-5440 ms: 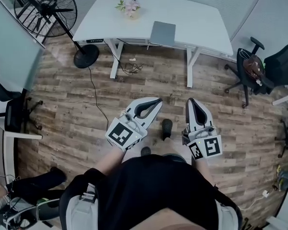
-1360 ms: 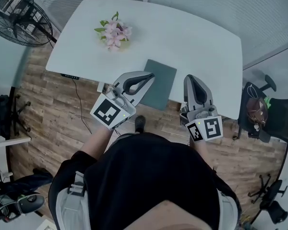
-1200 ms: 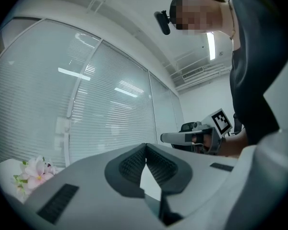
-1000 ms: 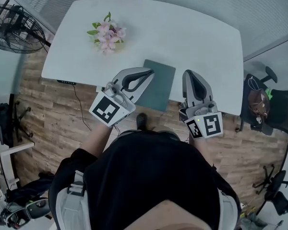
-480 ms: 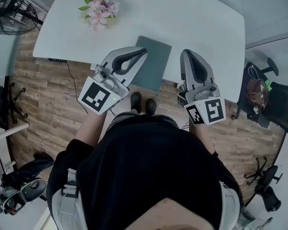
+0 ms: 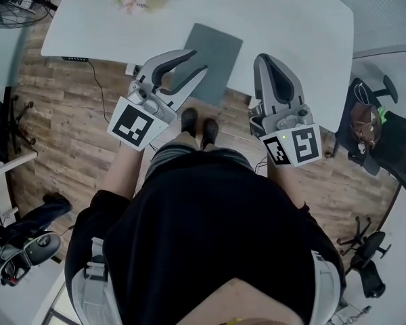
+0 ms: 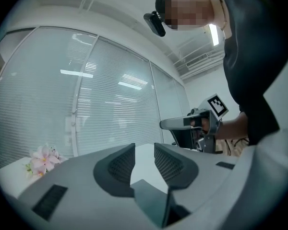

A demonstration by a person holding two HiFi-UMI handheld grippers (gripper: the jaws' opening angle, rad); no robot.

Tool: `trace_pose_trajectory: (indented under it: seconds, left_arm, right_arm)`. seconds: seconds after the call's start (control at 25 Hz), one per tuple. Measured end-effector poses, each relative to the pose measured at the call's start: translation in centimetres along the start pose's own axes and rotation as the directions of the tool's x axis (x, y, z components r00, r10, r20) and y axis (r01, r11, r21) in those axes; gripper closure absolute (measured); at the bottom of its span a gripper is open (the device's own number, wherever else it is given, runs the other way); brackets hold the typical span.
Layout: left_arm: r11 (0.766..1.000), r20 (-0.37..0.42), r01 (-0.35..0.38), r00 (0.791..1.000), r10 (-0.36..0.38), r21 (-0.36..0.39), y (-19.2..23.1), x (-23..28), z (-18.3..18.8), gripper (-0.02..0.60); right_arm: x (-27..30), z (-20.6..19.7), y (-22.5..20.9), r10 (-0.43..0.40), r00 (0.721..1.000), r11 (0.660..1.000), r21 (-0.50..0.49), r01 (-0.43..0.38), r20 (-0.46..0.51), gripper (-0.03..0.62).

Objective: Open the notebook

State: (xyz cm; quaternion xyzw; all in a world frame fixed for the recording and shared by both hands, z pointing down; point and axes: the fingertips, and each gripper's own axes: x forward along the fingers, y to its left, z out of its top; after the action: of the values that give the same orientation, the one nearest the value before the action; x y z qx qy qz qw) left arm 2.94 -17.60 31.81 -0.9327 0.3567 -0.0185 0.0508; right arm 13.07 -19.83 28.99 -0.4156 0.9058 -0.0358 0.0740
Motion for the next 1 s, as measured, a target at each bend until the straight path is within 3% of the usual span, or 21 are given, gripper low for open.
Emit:
trace_pose_trajectory:
  seconds: [0.24, 0.56, 0.8, 1.0]
  left_arm:
    - [1.0, -0.042, 0.007, 0.999, -0.007, 0.015, -1.9, -0.2, -2.0, 0.44]
    - [0.989, -0.14, 0.086, 0.988, -0.07, 0.118, -5.3, 0.6, -4.7, 0.375]
    - [0.978, -0.234, 0.124, 0.969, -0.083, 0.168, -6.9, 0.5, -7.4, 0.342]
    - [0.961, -0.335, 0.168, 0.938, -0.088, 0.219, -7.8, 0.9, -10.1, 0.321]
  right_arm:
    - [-1.3, -1.0, 0.7, 0.023, 0.999, 1.0, 0.009, -0.023, -0.025, 0.589]
    - [-3.4, -1.6, 0.0, 0.045, 0.999, 0.999, 0.021, -0.044, -0.029, 0.589]
    - [-3.9, -1.5, 0.3, 0.059, 0.998, 0.998, 0.019, -0.059, -0.026, 0.589]
    - [-3.9, -2.3, 0.3, 0.066, 0.997, 0.998, 0.007, -0.066, -0.041, 0.589]
